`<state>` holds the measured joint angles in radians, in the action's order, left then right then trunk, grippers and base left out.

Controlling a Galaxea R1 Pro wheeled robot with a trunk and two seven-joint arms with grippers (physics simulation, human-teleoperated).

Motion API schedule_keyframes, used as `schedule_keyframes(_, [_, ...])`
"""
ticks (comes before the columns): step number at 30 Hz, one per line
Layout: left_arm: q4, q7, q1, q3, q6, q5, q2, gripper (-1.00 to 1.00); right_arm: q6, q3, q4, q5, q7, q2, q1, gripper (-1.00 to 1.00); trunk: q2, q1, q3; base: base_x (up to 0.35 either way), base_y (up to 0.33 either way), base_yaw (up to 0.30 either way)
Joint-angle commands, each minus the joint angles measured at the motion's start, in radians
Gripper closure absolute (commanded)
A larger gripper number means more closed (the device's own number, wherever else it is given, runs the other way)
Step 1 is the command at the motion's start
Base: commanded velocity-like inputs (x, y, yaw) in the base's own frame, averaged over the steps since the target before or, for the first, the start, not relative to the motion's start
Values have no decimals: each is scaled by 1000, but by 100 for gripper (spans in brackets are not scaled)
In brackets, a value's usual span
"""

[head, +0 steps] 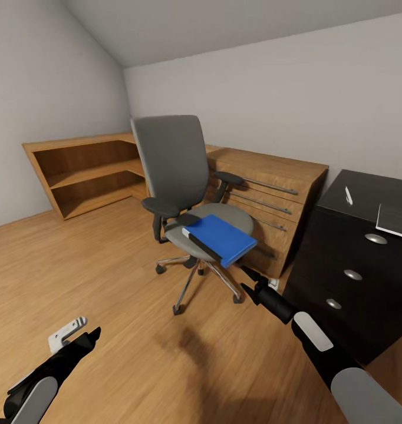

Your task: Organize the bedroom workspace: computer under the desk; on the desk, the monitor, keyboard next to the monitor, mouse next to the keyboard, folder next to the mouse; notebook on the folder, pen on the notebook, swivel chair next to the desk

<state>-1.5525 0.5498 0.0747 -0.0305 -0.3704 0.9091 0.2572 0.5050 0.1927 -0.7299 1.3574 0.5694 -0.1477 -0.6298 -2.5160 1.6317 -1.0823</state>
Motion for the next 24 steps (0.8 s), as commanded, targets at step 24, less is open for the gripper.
schedule_keyframes(24, [1, 9, 1, -2, 1, 8, 2, -100, 3, 4, 0, 1, 1, -4, -1, -100, 0, -1, 3, 39, 0, 0])
